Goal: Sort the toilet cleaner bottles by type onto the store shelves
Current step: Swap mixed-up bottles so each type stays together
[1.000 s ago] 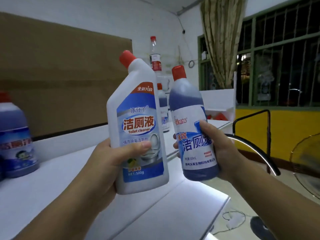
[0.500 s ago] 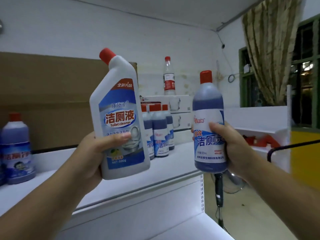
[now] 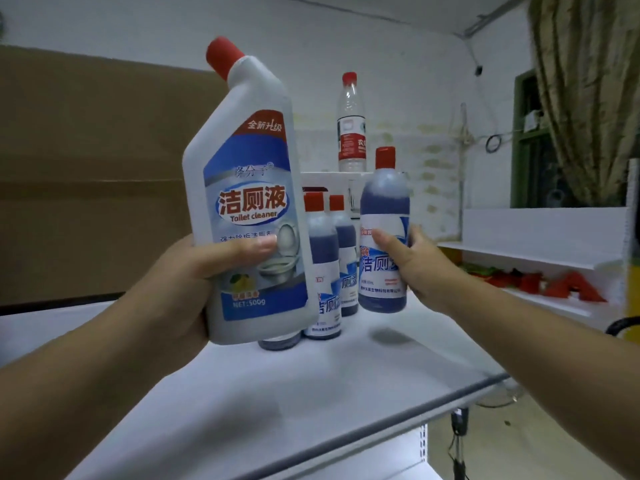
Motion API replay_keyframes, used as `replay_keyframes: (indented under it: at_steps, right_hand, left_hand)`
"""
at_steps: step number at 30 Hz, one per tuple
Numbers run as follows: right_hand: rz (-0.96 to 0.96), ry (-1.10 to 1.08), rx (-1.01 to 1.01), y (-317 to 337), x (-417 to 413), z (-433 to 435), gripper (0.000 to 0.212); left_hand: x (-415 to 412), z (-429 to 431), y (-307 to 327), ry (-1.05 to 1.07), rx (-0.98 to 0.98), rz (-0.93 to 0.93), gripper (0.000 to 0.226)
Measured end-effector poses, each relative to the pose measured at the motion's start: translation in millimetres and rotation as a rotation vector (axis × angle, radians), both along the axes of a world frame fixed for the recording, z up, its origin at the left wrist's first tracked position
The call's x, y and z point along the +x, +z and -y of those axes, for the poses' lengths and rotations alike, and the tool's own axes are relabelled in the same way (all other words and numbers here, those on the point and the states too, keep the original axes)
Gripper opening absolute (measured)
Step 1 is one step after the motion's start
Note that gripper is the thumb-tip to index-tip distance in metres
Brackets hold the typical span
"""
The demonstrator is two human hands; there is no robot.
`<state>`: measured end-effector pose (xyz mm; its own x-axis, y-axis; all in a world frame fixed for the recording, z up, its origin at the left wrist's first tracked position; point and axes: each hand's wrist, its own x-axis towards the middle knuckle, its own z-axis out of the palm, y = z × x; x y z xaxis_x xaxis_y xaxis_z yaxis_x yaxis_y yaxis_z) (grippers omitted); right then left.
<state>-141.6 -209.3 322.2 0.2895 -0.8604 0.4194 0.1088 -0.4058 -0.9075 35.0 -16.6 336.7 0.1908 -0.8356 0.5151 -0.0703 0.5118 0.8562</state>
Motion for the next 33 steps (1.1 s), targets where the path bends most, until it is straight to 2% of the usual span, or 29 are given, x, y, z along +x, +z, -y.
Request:
replay_keyframes:
  at_steps: [3, 6, 8, 14, 16, 18, 20, 22, 24, 26, 29, 33]
  right_hand:
    - [-0.076, 0.022, 0.017, -0.7, 9.0, 23.9, 0.039]
    - [-0.108, 0.087, 0.045, -7.0, 17.5, 38.4, 0.034]
    - [-0.164, 0.12, 0.033, -13.0, 19.9, 42.4, 0.031]
    - [-0.243, 0.183, -0.006, -32.3, 16.3, 43.2, 0.048]
    - [-0.263, 0.123, -0.055, -34.0, 9.8, 38.9, 0.052]
    - [-0.199, -0.067, -0.177, -34.2, -2.2, 32.2, 0.05]
    - [-0.018, -0.075, -0.281, -30.3, -12.9, 17.0, 0.033]
    - [0.052, 0.197, -0.241, -25.2, -16.2, -9.8, 0.02]
    - [-0.053, 0.52, -0.192, -26.9, -8.8, -36.9, 0.018]
    - [-0.178, 0.752, -0.183, -32.1, 5.0, -61.9, 0.026]
    - [-0.24, 1.0, -0.161, -39.1, 27.9, -99.9, 0.041]
    - [-0.239, 1.231, -0.185, -38.8, 63.0, -167.6, 0.047]
  left_hand:
    - [-4.3, 15.2, -0.9, 0.032, 0.035, 0.049, 0.063]
    - [-8.0, 23.4, -6.6, 0.06, 0.034, 0.031, 0.049]
    - [-13.8, 26.5, -12.0, 0.089, 0.042, 0.013, 0.049]
    - [-41.6, 34.3, -28.4, 0.204, 0.047, -0.049, 0.043]
    - [-51.1, 36.2, -32.3, 0.245, 0.048, -0.087, 0.04]
    - [-58.5, 34.1, -33.8, 0.277, 0.05, -0.112, 0.037]
    - [-63.3, 27.4, -32.7, 0.326, 0.049, -0.12, 0.038]
    - [-64.8, 15.1, -30.9, 0.393, 0.039, -0.134, 0.041]
    - [-63.8, -1.9, -29.4, 0.472, 0.028, -0.156, 0.037]
    - [-61.4, -24.8, -28.7, 0.569, 0.022, -0.176, 0.039]
    - [-54.9, -70.0, -29.9, 0.716, 0.006, -0.18, 0.043]
    - [-40.2, -144.2, -34.1, 0.863, 0.042, -0.23, 0.066]
